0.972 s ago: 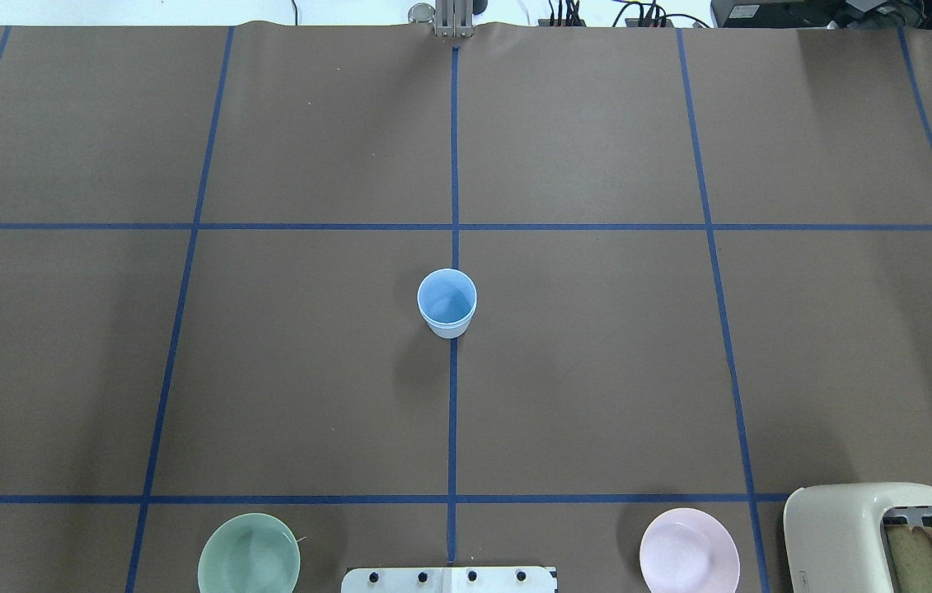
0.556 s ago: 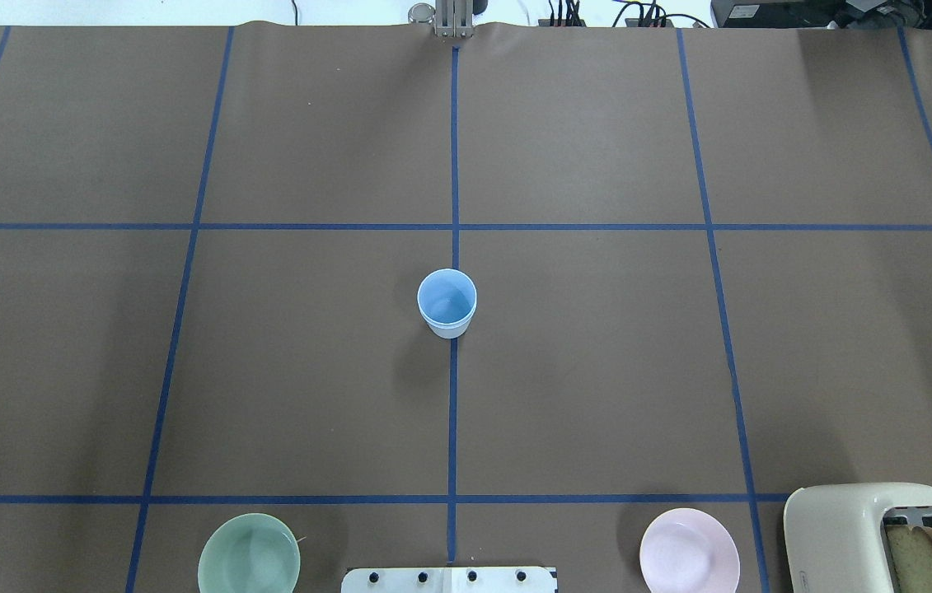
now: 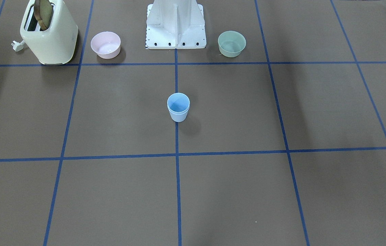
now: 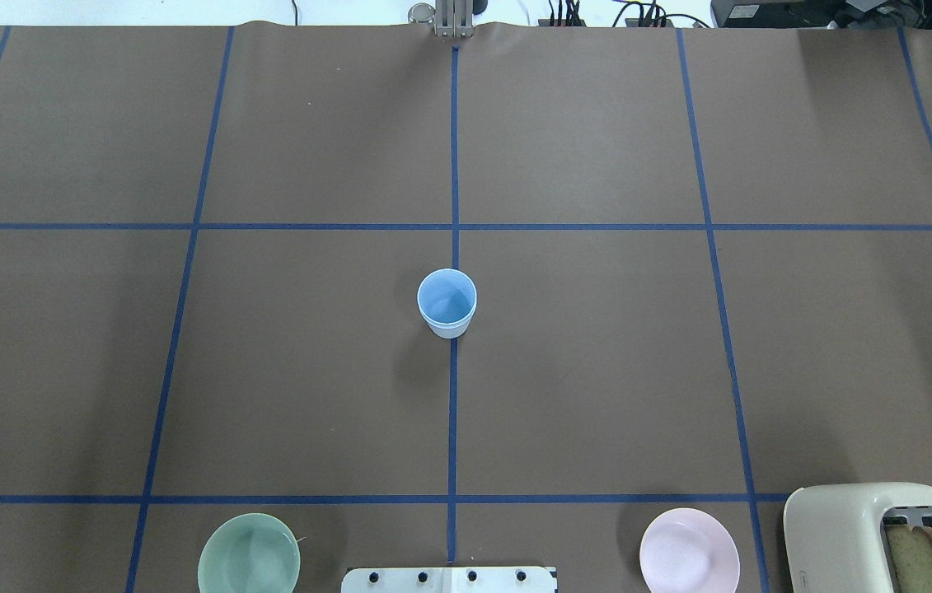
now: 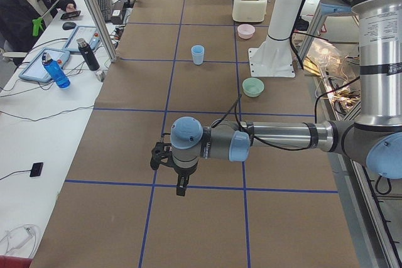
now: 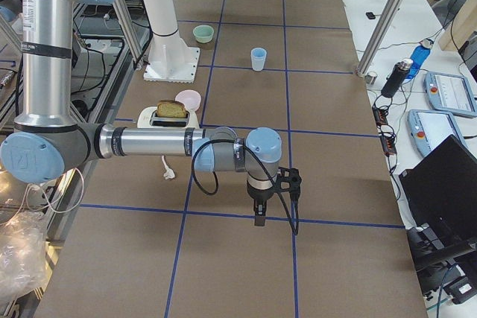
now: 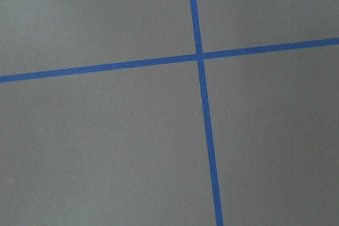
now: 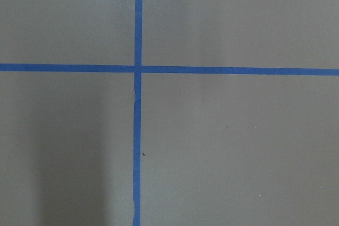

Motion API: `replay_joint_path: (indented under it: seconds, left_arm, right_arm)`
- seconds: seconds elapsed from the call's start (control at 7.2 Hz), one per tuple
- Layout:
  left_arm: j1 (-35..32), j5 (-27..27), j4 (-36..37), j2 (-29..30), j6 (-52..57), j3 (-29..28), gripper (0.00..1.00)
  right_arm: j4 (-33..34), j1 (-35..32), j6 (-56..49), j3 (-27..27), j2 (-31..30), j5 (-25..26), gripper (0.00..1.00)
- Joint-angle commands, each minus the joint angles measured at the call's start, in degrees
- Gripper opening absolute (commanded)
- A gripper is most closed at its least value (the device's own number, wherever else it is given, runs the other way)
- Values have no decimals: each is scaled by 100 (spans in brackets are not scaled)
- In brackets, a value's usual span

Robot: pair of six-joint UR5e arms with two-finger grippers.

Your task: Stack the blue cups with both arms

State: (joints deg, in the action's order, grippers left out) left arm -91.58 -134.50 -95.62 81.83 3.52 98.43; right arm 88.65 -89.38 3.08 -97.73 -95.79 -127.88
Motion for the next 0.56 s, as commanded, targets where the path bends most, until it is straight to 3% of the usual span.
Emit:
replay_joint_path:
  seconds: [0.0, 0.42]
  left_arm:
    - [0, 3, 0, 0, 0, 0, 100]
    - [-9, 3, 0, 0, -9, 9, 100]
  right_arm:
    - [3, 0, 0, 0, -1, 9, 100]
    - [3, 0, 0, -88, -168, 0, 100]
